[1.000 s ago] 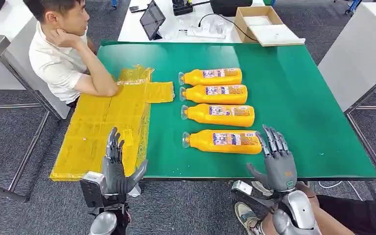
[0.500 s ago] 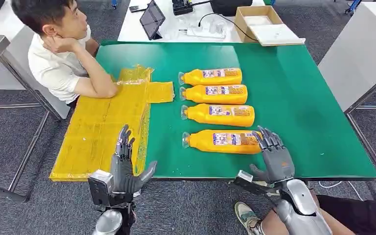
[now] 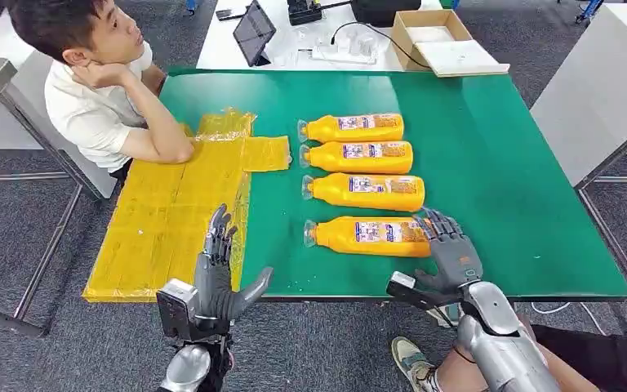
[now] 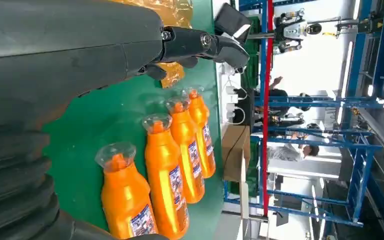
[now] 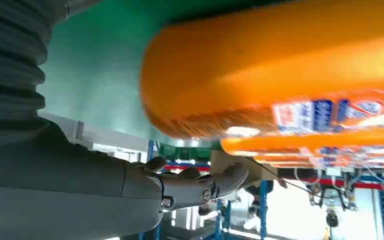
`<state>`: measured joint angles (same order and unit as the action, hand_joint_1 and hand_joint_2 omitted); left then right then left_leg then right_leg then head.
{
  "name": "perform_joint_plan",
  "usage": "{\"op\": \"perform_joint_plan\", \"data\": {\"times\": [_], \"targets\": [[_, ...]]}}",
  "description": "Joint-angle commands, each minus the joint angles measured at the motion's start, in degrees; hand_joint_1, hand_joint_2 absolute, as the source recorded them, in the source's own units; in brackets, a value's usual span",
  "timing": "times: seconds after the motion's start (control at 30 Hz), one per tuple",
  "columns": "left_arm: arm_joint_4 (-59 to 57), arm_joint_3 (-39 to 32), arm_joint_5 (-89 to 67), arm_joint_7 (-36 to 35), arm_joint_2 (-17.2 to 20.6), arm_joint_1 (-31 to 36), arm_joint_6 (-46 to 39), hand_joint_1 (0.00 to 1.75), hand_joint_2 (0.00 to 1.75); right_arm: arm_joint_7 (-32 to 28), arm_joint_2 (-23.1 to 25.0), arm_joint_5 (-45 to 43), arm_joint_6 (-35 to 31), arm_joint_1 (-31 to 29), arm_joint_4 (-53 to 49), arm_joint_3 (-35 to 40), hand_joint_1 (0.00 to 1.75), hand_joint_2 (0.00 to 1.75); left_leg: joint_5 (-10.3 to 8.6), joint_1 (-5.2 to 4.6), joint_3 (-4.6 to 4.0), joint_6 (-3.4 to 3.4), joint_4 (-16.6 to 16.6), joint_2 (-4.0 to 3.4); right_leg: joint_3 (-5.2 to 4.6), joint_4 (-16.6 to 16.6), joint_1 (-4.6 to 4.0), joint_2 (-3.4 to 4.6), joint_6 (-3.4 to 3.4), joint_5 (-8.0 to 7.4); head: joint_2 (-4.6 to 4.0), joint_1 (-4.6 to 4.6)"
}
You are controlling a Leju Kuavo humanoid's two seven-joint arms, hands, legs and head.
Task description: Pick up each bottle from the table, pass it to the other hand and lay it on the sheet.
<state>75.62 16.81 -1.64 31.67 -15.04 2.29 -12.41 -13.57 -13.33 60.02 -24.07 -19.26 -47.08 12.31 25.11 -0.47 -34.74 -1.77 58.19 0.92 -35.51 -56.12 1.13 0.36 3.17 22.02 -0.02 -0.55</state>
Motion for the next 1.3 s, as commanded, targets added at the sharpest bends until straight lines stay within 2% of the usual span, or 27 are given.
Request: {"op": "perform_joint_plan", "data": {"times": [0.03,0.57,0.8,0.93,0.97,1.0,1.03,1.2,1.3], "targets": [[-3.1,1.5,0.2,-0.2,0.8,2.1,0.1,0.0,1.75,0.3,2.3,0.4,-0.8,-6.9,8.3,4.7,0.0,1.75,0.11,0.06,0.24,0.12,0.0,-0.21,0.19,0.0,-0.08,0.13,-0.13,0.05,0.0,0.0],[-3.2,1.6,0.2,-0.1,0.8,2.1,0.1,0.0,1.75,0.1,2.6,0.2,-1.2,-7.2,8.8,4.9,0.0,1.75,0.12,0.05,0.25,0.13,0.0,-0.16,0.22,0.0,-0.06,0.08,-0.14,0.08,0.0,0.0],[-4.7,1.9,0.4,0.1,1.2,3.1,-0.2,0.0,1.75,-0.5,5.1,-3.6,1.9,-11.3,17.7,3.9,0.0,1.75,0.06,0.02,0.21,0.09,-0.1,-0.13,0.17,0.0,-0.04,0.07,-0.1,0.04,0.0,0.0],[-4.9,1.6,0.6,0.1,1.5,3.1,-0.1,0.0,1.75,0.7,4.4,-4.0,8.5,-12.9,21.9,5.8,0.0,1.75,0.11,0.07,0.32,0.14,-0.1,-0.18,0.27,0.1,-0.09,0.1,-0.16,0.07,0.0,0.0],[-4.9,1.4,0.6,0.2,1.5,3.0,0.0,0.0,1.75,2.2,3.6,-4.1,13.2,-13.6,23.2,7.1,0.68,1.75,0.08,0.04,0.29,0.11,-0.1,-0.14,0.25,0.1,-0.06,0.07,-0.13,0.05,0.0,-0.02],[-5.0,1.2,0.7,0.3,1.5,3.0,0.0,0.0,1.75,2.6,3.2,-4.3,14.8,-13.8,23.7,7.6,1.27,1.75,0.06,0.03,0.21,0.09,-0.1,-0.09,0.19,0.1,-0.05,0.04,-0.1,0.04,0.0,-0.02],[-5.2,1.1,0.7,0.3,1.5,3.0,0.0,0.0,1.75,3.1,2.8,-4.5,16.3,-14.0,24.5,7.8,1.43,1.75,0.1,0.05,0.33,0.12,-0.1,-0.12,0.3,0.1,-0.07,0.04,-0.14,0.07,0.0,-0.02],[-5.4,0.6,0.8,0.6,1.5,3.0,0.0,0.0,1.75,4.6,2.2,-5.5,15.8,-13.8,26.2,7.0,1.64,1.75,0.05,0.09,0.55,0.13,-0.1,0.0,0.52,0.1,-0.11,-0.16,-0.16,0.08,0.0,0.0],[-5.2,0.3,0.9,0.9,1.6,3.0,-0.3,0.0,1.75,4.3,2.0,-6.6,15.9,-13.6,26.9,6.2,1.69,1.75,0.02,0.09,0.62,0.12,-0.1,0.16,0.63,0.2,-0.11,-0.22,-0.15,0.08,0.0,-0.04]]}}
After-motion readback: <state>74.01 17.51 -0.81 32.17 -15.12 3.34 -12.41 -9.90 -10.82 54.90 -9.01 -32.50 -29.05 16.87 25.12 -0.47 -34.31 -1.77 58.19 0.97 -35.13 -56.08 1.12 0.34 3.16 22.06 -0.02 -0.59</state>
